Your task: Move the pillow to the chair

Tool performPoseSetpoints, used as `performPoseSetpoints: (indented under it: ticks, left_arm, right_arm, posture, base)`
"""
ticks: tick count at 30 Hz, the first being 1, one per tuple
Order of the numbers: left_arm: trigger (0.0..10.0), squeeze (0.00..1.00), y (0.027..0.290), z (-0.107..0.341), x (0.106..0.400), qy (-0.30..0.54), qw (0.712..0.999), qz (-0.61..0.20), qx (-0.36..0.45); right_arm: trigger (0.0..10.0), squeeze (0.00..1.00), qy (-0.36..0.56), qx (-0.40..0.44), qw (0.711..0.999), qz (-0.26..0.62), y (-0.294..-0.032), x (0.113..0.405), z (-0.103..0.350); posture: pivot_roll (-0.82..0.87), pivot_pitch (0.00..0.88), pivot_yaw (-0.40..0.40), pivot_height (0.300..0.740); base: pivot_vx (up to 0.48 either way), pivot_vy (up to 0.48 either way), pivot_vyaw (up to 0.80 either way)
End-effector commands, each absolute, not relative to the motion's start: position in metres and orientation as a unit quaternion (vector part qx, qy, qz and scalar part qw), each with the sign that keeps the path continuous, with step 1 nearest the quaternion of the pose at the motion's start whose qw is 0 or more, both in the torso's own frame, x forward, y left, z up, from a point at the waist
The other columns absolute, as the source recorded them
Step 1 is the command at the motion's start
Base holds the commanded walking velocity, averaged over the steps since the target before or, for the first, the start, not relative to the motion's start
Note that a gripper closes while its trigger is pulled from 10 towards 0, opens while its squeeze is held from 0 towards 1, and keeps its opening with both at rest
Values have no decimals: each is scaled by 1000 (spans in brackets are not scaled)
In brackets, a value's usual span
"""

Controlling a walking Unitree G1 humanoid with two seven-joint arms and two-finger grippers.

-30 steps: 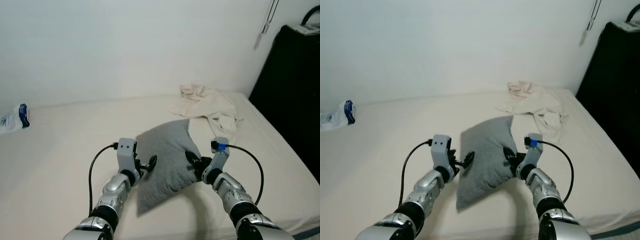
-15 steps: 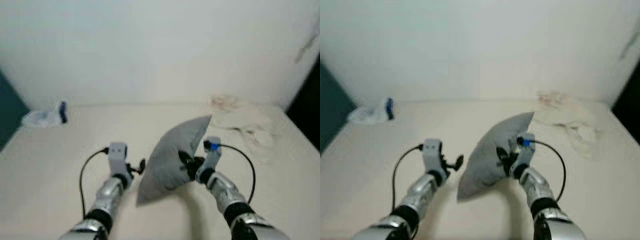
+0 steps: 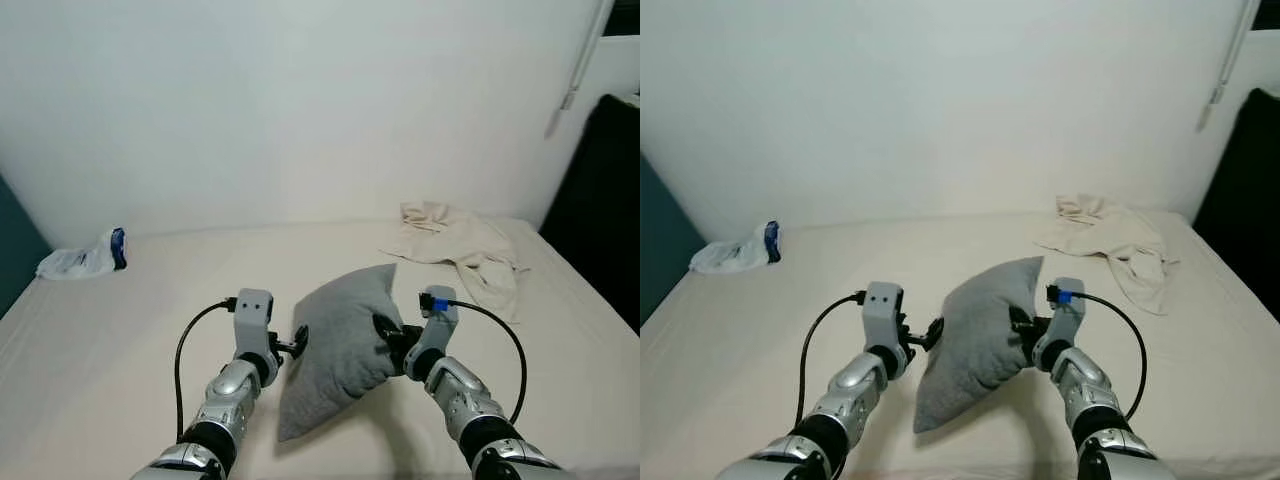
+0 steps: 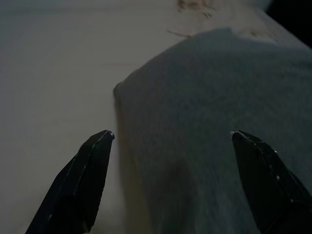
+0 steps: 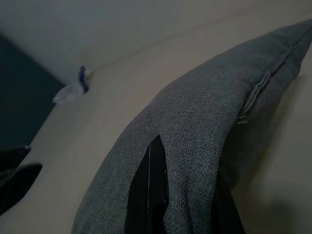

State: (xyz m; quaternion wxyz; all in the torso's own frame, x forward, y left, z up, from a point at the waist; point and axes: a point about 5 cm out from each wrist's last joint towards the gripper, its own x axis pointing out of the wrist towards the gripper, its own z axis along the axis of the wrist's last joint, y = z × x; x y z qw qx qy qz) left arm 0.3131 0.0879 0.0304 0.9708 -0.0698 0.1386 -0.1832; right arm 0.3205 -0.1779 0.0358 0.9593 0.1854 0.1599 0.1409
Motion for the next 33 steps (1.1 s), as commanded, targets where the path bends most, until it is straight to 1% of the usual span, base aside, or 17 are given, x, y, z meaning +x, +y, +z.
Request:
performPoseSetpoints:
  ticks: [1,3,4,6,7,8,12,15,22,26,30,33]
  left_arm:
    - [10000,0,94,13,300,174,966,-189,-24]
    - [10000,0,99,-3,288,214,960,-182,-16]
    - [10000,0,99,-3,288,214,960,-182,-16]
    - [10000,0,102,-12,280,240,954,-177,-10]
    - [10000,0,105,-18,274,253,951,-175,-6]
    - [10000,0,105,-18,274,253,951,-175,-6]
    - [10000,0,114,-35,257,296,942,-155,-6]
    - [10000,0,118,-41,251,312,939,-147,-4]
    - [10000,0,130,-54,234,353,927,-126,-4]
    - [10000,0,132,-58,229,365,923,-121,-1]
    - [10000,0,133,-64,221,382,916,-119,6]
    - [10000,0,133,-65,219,385,916,-117,5]
  right_arm:
    - [10000,0,142,185,963,133,-176,322,38]
    - [10000,0,172,185,960,123,-176,312,24]
    - [10000,0,172,185,960,123,-176,312,24]
    - [10000,0,196,183,957,114,-177,303,13]
    - [10000,0,214,181,954,107,-178,295,4]
    - [10000,0,214,181,954,107,-178,295,4]
    - [10000,0,291,166,939,77,-181,262,-28]
    - [10000,0,313,166,933,65,-183,249,-39]
    - [10000,0,327,167,929,54,-185,242,-44]
    - [10000,0,333,166,927,50,-184,239,-46]
    - [10000,0,357,154,920,41,-184,228,-55]
    - [10000,0,361,150,920,40,-185,226,-56]
  posture:
    - [-76,0,43,740]
    - [-79,0,47,740]
    - [-79,0,47,740]
    - [-78,0,47,740]
    - [-78,0,47,740]
    - [-78,0,47,740]
    - [-72,0,45,740]
    - [-70,0,45,740]
    - [-72,0,50,740]
    - [-71,0,51,740]
    - [-66,0,50,740]
    - [-65,0,50,740]
  base:
    - [0,0,0]
    - [0,0,0]
    - [0,0,0]
    - [0,0,0]
    - [-322,0,0]
    - [-322,0,0]
    - [-332,0,0]
    - [-349,0,0]
    - [-379,0,0]
    - [-393,0,0]
    - [-394,0,0]
    - [-391,0,0]
